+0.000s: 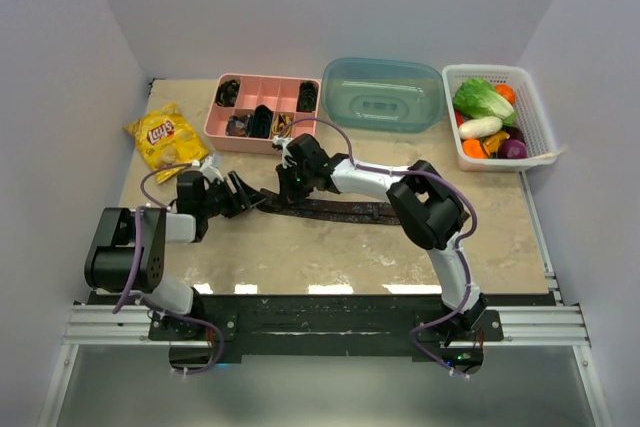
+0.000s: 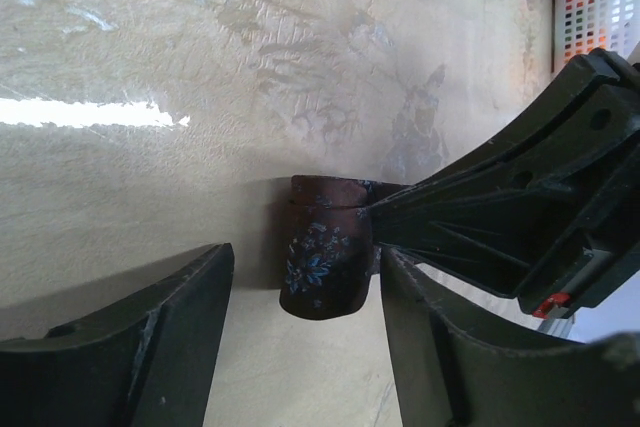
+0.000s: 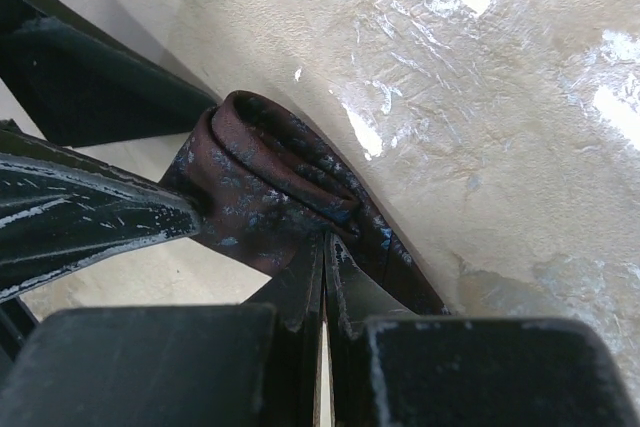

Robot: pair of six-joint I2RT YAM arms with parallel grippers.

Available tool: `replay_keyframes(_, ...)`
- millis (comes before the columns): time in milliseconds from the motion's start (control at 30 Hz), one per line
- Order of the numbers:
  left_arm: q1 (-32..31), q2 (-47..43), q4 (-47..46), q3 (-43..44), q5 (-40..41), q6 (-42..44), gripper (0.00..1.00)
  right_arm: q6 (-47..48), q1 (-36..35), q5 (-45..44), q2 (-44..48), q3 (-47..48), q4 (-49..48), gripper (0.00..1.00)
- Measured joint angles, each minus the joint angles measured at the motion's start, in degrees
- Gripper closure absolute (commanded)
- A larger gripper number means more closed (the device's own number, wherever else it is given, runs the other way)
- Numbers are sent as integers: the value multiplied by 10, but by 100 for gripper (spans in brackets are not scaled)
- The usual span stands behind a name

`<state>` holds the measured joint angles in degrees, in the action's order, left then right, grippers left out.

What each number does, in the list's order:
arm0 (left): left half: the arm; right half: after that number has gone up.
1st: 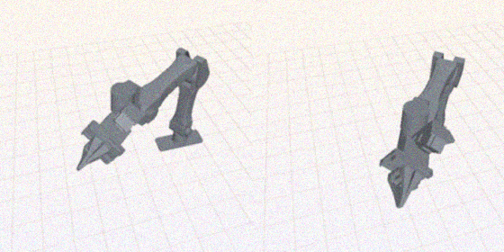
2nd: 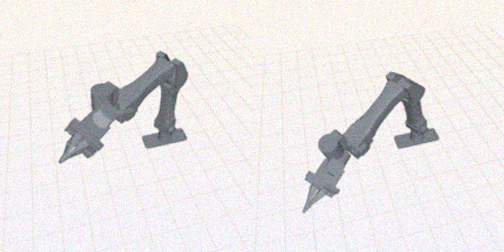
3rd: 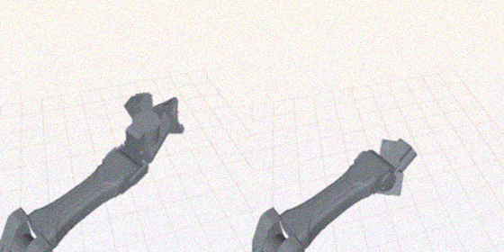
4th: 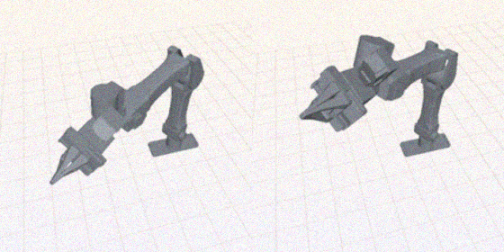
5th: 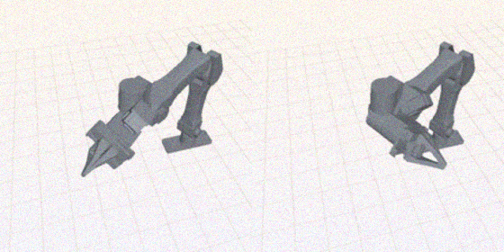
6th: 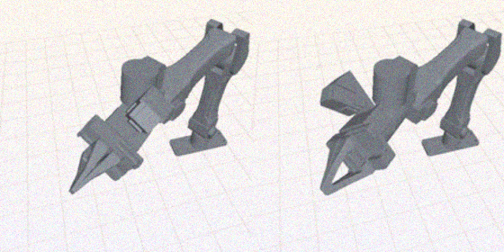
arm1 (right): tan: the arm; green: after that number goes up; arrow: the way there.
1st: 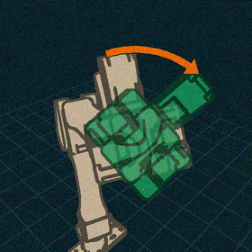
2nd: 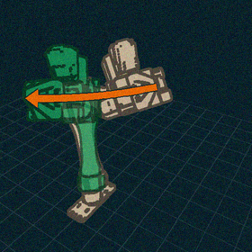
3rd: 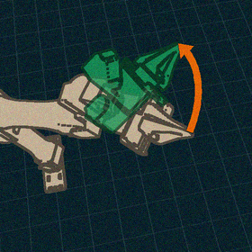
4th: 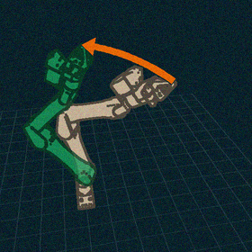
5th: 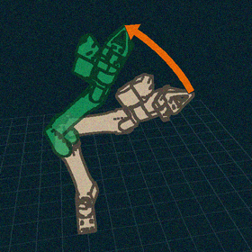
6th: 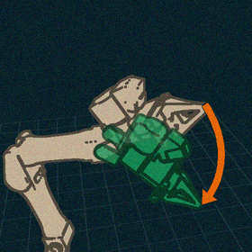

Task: Roll the ties
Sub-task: Roll the tie at the center of the board.

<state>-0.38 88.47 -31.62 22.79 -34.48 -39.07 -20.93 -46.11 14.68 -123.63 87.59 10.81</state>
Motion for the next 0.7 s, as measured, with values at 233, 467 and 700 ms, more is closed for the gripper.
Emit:
replay_keyframes(233,0,29,-51,-11,-16,-17,51,0,0,0,-2,-4,-12,100)
replay_keyframes(467,0,76,-123,-20,-39,-41,67,0,0,1,-2,-5,-14,100)
replay_keyframes(700,0,89,-166,-25,-50,-57,95,2,0,0,-2,-5,-14,100)
